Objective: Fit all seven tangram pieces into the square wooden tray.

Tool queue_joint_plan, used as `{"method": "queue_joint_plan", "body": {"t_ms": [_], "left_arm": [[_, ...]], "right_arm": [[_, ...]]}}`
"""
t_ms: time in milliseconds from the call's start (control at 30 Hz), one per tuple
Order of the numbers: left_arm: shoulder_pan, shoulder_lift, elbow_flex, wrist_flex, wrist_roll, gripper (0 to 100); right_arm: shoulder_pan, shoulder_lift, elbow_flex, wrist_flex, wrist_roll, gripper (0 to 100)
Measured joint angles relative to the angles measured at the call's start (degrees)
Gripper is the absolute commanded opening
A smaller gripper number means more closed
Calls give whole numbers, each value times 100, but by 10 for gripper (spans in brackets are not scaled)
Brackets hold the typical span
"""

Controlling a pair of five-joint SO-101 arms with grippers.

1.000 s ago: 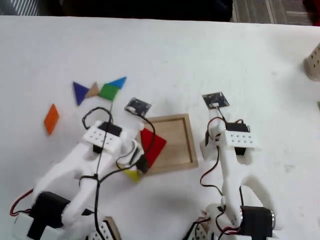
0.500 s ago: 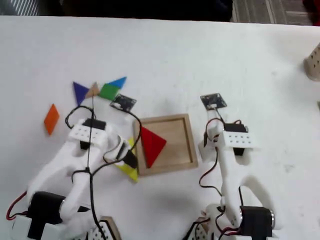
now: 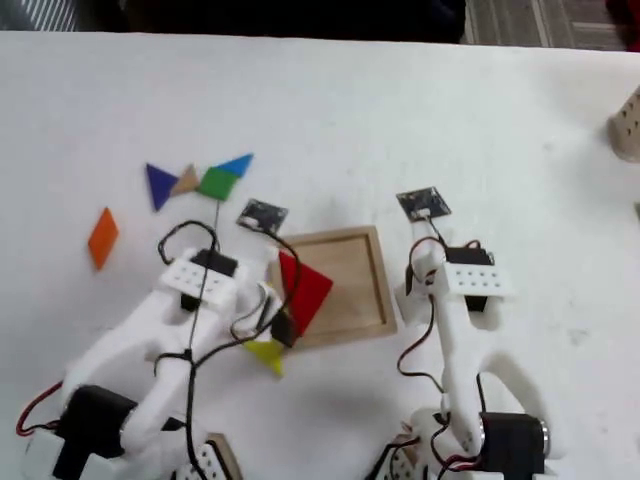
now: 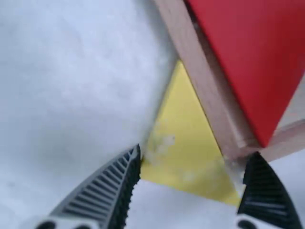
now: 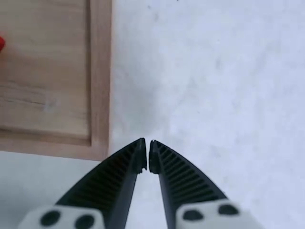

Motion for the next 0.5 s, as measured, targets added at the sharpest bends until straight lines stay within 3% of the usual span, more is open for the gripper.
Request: {"method": "queue_joint_plan", "body": {"t_ms": [500], "left_arm": [[-185, -123, 193, -53, 299, 332]], "right_arm": [[0, 0, 0, 0, 35, 20]]}}
